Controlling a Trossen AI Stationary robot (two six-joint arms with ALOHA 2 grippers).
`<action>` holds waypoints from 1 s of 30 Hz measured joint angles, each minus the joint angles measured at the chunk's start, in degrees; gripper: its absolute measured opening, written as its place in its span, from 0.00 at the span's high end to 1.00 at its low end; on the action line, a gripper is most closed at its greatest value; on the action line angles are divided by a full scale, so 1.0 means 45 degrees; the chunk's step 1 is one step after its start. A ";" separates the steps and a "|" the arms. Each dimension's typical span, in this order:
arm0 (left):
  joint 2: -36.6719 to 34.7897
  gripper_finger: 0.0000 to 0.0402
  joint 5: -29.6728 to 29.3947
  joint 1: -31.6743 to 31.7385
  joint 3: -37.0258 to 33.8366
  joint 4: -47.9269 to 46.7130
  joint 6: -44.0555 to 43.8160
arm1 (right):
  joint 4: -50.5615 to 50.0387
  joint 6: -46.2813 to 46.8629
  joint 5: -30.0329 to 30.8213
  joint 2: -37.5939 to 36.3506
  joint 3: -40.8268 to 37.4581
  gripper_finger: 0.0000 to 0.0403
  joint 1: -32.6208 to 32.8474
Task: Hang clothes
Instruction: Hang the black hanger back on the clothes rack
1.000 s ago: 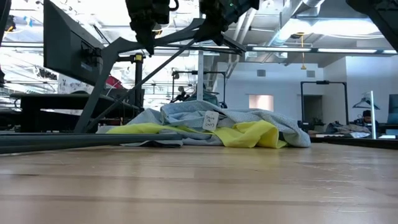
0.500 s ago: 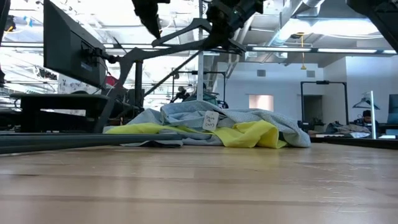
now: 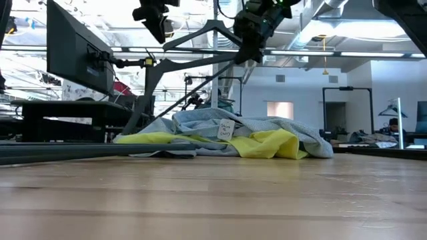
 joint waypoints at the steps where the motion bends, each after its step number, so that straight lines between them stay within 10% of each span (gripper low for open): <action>1: 0.0000 0.73 -0.0304 -0.0040 0.0000 -0.0141 0.0174 | 0.0029 -0.0029 -0.0019 0.0000 0.0000 0.93 -0.0086; 30: 0.0029 0.73 -0.1438 0.0775 -0.1512 -0.0569 0.1350 | 0.0048 -0.1175 -0.0316 -0.0010 0.0000 0.93 -0.0345</action>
